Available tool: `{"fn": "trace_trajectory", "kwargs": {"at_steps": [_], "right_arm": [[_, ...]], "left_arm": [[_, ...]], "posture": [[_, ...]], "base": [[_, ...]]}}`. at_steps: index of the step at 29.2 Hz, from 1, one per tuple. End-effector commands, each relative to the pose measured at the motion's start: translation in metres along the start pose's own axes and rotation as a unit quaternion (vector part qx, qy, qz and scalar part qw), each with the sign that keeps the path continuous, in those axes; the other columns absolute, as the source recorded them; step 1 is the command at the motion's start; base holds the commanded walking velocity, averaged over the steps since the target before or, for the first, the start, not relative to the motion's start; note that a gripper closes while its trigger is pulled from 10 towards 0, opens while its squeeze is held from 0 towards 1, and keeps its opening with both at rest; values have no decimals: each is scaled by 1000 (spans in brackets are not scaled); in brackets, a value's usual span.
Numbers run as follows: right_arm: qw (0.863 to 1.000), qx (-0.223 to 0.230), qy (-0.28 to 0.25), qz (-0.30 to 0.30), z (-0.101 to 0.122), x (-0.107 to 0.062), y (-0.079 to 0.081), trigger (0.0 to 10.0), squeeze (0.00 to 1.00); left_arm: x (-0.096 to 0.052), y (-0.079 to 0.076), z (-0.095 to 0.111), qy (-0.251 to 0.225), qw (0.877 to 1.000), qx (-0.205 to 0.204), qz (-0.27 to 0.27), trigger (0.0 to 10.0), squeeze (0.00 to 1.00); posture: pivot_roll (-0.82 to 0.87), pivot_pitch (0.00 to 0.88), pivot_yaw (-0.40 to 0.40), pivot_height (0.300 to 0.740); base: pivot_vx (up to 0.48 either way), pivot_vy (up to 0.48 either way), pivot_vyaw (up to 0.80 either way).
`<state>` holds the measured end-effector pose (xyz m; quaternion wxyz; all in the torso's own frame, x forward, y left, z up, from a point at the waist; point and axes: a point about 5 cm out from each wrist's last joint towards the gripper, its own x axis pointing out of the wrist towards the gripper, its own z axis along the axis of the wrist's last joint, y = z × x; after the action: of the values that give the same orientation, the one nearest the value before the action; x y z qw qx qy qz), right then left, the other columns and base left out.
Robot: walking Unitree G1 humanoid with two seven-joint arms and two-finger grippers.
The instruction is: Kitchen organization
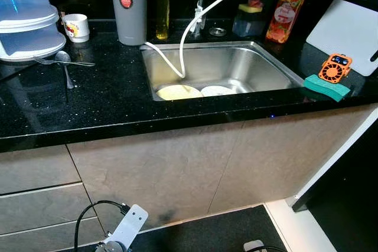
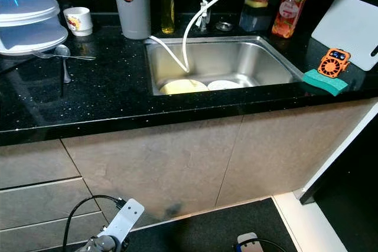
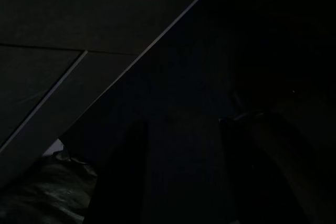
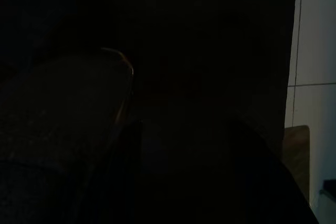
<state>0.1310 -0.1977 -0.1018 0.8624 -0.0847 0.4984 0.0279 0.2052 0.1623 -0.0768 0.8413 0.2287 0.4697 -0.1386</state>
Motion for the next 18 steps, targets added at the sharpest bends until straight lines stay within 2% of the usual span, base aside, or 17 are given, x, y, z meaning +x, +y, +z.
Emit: {"fn": "trace_trajectory", "kwargs": {"at_steps": [1,18], "right_arm": [[1000,4,3,-3,-1,0,-2,10000,0],[1000,11,4,1,-1,0,1,10000,0]], "left_arm": [[0,-5,0,2,1000,-3,-5,10000,0],[0,-4,0,2,1000,1,-3,10000,0]], "posture": [[-43,0,-49,740],[-31,0,-51,740]], "base": [[0,0,0],[0,0,0]]}}
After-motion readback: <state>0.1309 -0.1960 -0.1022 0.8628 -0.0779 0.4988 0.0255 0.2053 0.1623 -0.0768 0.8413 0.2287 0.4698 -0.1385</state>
